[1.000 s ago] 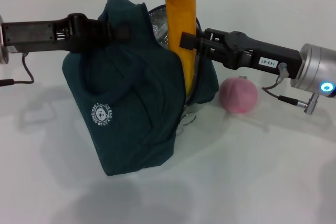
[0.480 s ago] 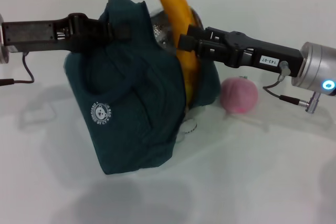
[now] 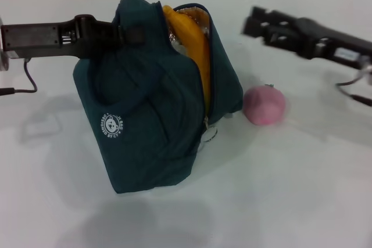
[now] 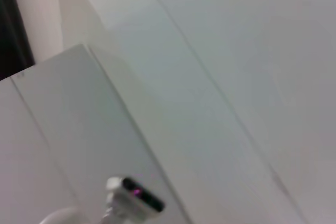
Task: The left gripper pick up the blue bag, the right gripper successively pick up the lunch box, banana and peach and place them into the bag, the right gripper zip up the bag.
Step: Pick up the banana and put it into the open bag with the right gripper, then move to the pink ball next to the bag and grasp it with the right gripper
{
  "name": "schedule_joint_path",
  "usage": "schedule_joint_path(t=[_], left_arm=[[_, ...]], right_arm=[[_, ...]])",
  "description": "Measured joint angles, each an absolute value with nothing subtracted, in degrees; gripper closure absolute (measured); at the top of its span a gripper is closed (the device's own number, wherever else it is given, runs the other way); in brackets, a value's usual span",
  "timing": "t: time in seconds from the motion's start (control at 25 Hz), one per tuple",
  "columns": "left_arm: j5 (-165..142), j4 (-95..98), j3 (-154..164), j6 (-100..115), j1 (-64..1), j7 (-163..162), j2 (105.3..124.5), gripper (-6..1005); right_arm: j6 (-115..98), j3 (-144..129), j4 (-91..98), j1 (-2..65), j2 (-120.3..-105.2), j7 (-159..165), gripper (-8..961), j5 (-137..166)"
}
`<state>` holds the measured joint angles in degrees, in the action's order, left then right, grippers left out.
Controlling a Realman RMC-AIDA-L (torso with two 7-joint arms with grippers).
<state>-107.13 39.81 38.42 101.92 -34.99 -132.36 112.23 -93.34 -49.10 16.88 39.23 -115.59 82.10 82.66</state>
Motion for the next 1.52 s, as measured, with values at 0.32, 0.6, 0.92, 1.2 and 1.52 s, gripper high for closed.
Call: schedule_joint_path(t=[0.32,0.6,0.92,1.2,1.52], left_arm=[[-107.3,39.8,38.4,102.1,-35.0,-132.4,112.23,963],[-107.3,40.1,38.4,102.1,-35.2,-132.6,112.23,962],[-107.4,40.1,38.4,102.1,-35.2,-132.5,112.23,962],[-107.4,40.2,38.4,102.1,-35.2,-132.4,112.23,962],[-107.4,40.2,38.4,102.1,-35.2,-132.3,112.23,963]], right_arm=[[-85.7,-51.2,41.6,27.5,-114.54,95.8,89,95.5],[-79.6,-53.2,43.7,28.5,-115.21,95.4,111,105.1],[-69.8,-66.0,43.3,30.2,-115.81,95.1,137,104.9],[-67.6,-67.6,42.3,31.1,-115.83,95.0,145,104.8],[-63.5,-73.2,42.2,31.7,-115.73,95.2,399,104.8]])
